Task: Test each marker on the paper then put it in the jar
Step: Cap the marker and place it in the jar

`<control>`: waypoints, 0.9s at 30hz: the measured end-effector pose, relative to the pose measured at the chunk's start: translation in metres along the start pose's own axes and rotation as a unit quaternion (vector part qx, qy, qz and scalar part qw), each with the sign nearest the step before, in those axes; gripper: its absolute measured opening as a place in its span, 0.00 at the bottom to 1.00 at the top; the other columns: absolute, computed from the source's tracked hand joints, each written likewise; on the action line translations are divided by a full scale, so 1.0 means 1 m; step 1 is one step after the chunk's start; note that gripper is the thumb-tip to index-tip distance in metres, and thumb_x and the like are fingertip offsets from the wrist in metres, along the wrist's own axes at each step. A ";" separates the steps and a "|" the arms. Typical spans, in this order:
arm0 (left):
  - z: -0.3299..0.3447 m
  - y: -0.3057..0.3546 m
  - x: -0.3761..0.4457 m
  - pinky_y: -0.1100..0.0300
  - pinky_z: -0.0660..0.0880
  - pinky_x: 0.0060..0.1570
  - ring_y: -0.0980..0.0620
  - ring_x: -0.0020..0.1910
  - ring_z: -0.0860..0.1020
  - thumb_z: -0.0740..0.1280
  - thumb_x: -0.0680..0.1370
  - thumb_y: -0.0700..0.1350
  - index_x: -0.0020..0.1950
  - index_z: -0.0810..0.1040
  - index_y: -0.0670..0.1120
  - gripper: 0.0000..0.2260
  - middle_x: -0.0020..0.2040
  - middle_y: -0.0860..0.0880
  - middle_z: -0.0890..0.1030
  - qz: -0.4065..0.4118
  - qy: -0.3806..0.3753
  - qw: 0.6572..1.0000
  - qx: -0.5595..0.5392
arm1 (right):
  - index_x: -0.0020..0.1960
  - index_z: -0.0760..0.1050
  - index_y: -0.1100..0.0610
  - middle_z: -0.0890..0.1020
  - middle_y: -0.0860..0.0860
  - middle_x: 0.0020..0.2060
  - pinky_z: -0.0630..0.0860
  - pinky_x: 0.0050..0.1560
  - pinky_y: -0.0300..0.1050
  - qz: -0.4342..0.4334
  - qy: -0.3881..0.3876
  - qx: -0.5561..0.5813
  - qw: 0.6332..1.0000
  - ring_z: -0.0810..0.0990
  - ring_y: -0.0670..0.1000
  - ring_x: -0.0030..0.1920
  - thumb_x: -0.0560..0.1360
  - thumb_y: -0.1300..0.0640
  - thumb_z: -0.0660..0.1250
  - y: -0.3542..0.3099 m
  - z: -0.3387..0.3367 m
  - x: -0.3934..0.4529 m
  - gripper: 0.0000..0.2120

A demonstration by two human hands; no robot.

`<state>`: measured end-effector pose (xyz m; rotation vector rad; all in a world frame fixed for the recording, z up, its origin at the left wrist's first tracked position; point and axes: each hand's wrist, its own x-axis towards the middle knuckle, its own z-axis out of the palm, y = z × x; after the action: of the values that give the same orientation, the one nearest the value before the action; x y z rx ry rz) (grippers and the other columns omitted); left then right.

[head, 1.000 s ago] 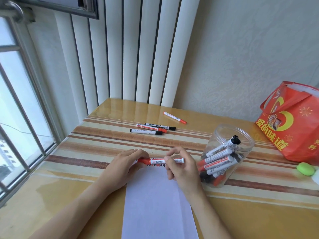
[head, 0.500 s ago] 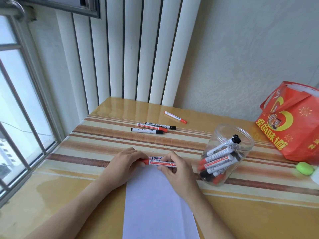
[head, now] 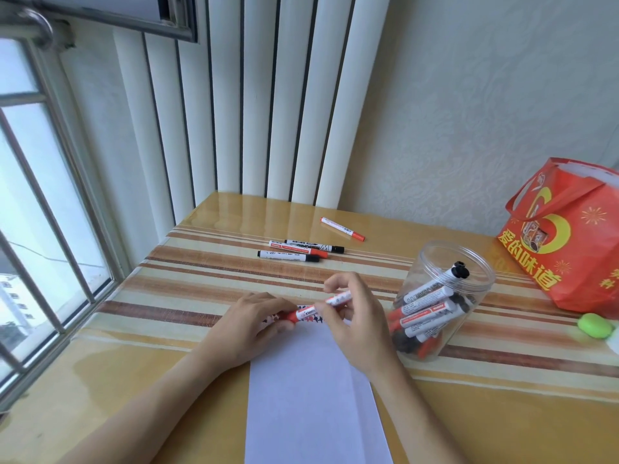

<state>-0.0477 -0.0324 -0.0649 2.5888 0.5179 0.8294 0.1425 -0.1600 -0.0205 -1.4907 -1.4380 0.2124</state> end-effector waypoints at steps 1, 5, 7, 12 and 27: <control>0.000 0.001 0.000 0.62 0.71 0.52 0.62 0.50 0.77 0.62 0.83 0.60 0.64 0.78 0.56 0.14 0.51 0.63 0.80 -0.005 -0.007 1.000 0.001 | 0.53 0.74 0.50 0.80 0.44 0.47 0.79 0.44 0.56 -0.002 0.008 0.009 1.000 0.81 0.51 0.43 0.78 0.61 0.72 -0.007 -0.004 0.003 0.10; 0.003 0.000 -0.001 0.55 0.70 0.62 0.63 0.60 0.75 0.53 0.84 0.66 0.66 0.75 0.60 0.19 0.59 0.64 0.79 -0.056 -0.010 0.998 0.033 | 0.54 0.75 0.54 0.81 0.45 0.45 0.79 0.44 0.52 -0.082 0.098 -0.059 0.990 0.82 0.50 0.43 0.83 0.60 0.67 -0.037 -0.035 0.014 0.02; 0.006 -0.001 -0.002 0.53 0.68 0.66 0.63 0.65 0.72 0.51 0.83 0.68 0.64 0.77 0.61 0.21 0.62 0.64 0.76 -0.042 -0.034 0.997 0.057 | 0.54 0.76 0.58 0.81 0.48 0.44 0.78 0.46 0.45 -0.121 0.178 -0.098 0.972 0.81 0.51 0.42 0.83 0.61 0.65 -0.057 -0.062 0.021 0.02; 0.004 0.000 -0.003 0.58 0.60 0.70 0.65 0.72 0.65 0.53 0.83 0.67 0.69 0.75 0.63 0.20 0.68 0.66 0.72 0.015 -0.091 0.994 0.058 | 0.55 0.76 0.66 0.81 0.59 0.50 0.69 0.51 0.31 -0.166 0.300 -0.221 0.913 0.77 0.50 0.49 0.82 0.69 0.65 -0.080 -0.129 0.033 0.04; 0.004 0.002 -0.003 0.58 0.62 0.69 0.66 0.69 0.66 0.50 0.84 0.66 0.67 0.75 0.64 0.20 0.66 0.66 0.73 -0.016 -0.080 0.995 0.064 | 0.63 0.80 0.53 0.81 0.52 0.57 0.67 0.61 0.53 0.125 0.008 -0.437 0.891 0.72 0.55 0.58 0.83 0.41 0.42 -0.036 -0.140 0.025 0.31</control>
<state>-0.0467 -0.0368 -0.0686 2.7267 0.5816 0.5897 0.2259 -0.2202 0.0842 -2.3992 -1.3826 -0.3507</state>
